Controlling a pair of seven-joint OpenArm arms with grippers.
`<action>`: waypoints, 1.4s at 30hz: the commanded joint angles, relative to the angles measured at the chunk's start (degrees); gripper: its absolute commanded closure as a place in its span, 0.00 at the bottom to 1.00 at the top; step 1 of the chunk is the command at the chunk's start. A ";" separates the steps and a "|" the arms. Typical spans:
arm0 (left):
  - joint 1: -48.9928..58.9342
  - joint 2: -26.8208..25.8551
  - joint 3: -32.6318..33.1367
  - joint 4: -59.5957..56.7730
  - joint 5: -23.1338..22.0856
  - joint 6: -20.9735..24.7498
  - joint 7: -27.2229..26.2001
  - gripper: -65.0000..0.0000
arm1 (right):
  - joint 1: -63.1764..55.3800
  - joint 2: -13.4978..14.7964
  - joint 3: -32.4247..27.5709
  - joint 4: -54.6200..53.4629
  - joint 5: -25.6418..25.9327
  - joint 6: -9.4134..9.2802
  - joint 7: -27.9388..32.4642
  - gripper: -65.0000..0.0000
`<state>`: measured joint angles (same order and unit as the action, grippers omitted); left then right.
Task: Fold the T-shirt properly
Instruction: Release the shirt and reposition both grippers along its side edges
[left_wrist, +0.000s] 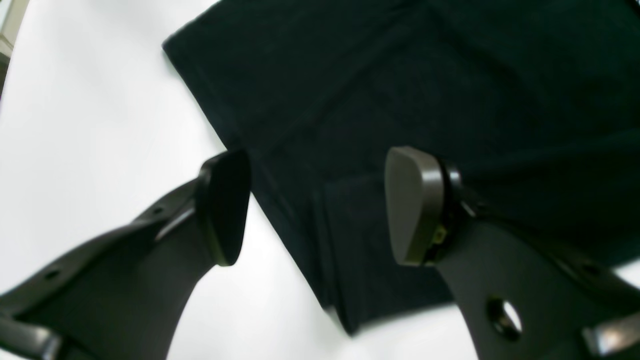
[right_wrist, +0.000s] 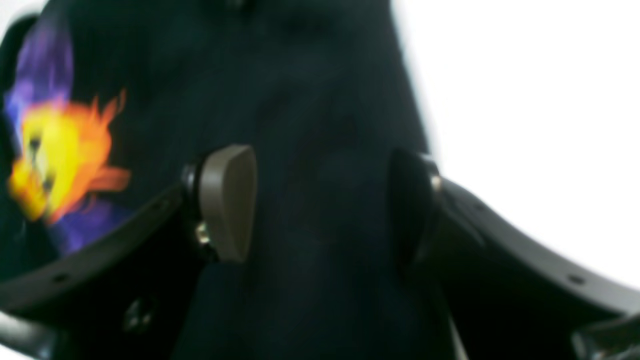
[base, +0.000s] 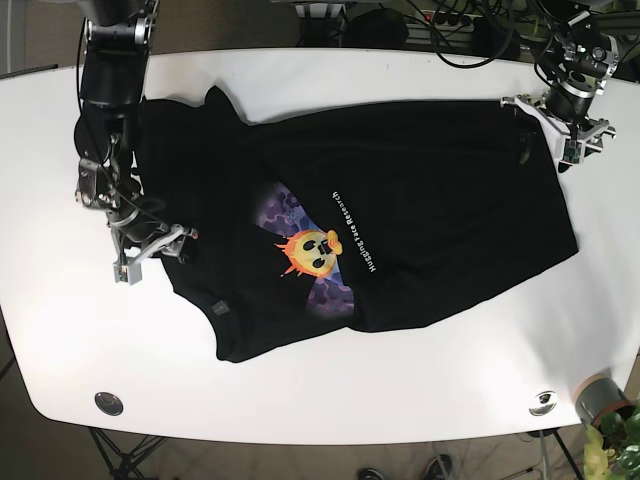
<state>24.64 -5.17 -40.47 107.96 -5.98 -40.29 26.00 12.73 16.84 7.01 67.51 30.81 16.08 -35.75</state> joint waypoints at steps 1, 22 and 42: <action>0.19 0.47 -0.45 0.83 -0.13 0.29 -1.34 0.39 | 3.49 2.02 -2.13 -1.88 1.06 0.76 3.09 0.38; -0.25 0.47 -0.37 -0.49 -0.13 0.29 -1.34 0.39 | 7.62 1.40 -11.88 -17.44 1.24 0.85 12.23 0.41; -5.26 -5.51 -0.02 -6.03 -0.13 0.29 -1.34 0.39 | -11.11 1.31 0.16 0.85 1.24 0.32 10.82 0.97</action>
<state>19.05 -10.07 -40.34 101.80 -5.63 -40.03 25.47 2.63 17.50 6.74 67.02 33.28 17.02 -22.50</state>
